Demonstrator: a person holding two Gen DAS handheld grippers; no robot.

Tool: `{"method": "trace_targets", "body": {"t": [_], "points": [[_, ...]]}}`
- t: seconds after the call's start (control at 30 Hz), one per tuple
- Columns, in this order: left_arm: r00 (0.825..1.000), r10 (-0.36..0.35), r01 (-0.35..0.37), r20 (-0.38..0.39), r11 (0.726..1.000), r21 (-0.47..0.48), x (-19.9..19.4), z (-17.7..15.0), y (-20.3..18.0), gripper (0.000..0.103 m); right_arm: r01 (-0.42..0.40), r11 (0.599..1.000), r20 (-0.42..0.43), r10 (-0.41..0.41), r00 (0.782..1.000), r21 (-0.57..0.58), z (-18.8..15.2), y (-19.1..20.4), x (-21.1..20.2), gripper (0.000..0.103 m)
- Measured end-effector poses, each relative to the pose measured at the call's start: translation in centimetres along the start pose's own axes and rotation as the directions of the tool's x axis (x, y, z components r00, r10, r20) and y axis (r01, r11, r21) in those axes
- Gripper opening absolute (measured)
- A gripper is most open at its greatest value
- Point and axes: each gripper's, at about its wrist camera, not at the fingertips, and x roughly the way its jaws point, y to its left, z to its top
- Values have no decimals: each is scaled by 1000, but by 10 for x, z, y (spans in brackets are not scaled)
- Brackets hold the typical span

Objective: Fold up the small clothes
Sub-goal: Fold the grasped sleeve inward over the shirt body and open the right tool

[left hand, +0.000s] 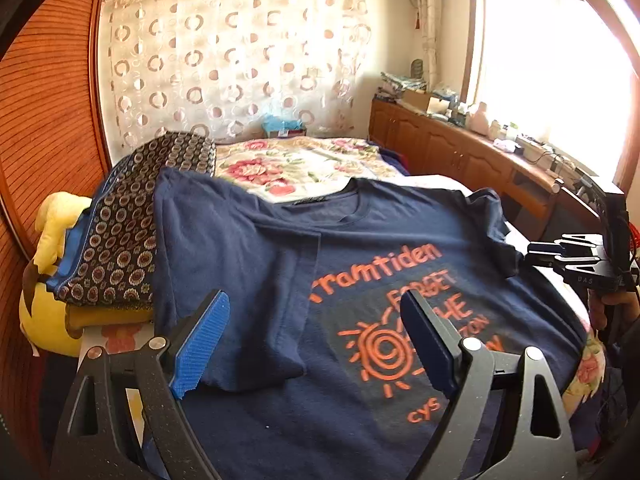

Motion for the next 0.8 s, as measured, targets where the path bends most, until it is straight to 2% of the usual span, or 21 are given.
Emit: {"method": "trace_targets", "body": {"t": [0.1, 0.27, 0.37, 0.43, 0.53, 0.63, 0.73, 0.77, 0.8], "points": [[1000, -12, 12, 16, 1000, 8, -5, 2, -5, 88, 31, 999, 31, -31, 999, 10, 1, 1, -14, 29], [999, -23, 22, 34, 1000, 15, -12, 2, -11, 88, 85, 993, 52, -89, 995, 81, 6, -27, -17, 35], [999, -23, 22, 40, 1000, 18, -13, 1, -13, 88, 116, 988, 44, -121, 992, 103, 10, -41, -8, 39], [999, -24, 23, 37, 1000, 21, -13, 1, -14, 88, 128, 985, 29, -132, 991, 112, 13, -49, 6, 47], [999, -26, 26, 28, 999, 21, -10, -1, -14, 88, 145, 981, -14, -144, 989, 131, 16, -65, 31, 49], [1000, -25, 24, 19, 999, 21, -7, -3, -15, 88, 174, 971, -81, -163, 983, 162, 20, -83, 59, 49], [1000, -24, 23, 16, 1000, 17, -6, -5, -13, 88, 151, 968, -122, -129, 984, 198, 23, -94, 79, 49], [1000, -23, 22, 16, 1000, 15, -6, -5, -12, 88, 139, 969, -118, -117, 986, 203, 25, -94, 81, 45], [1000, -22, 22, 15, 1000, 13, -6, -6, -11, 88, 124, 971, -115, -102, 988, 203, 28, -93, 83, 25]]}}
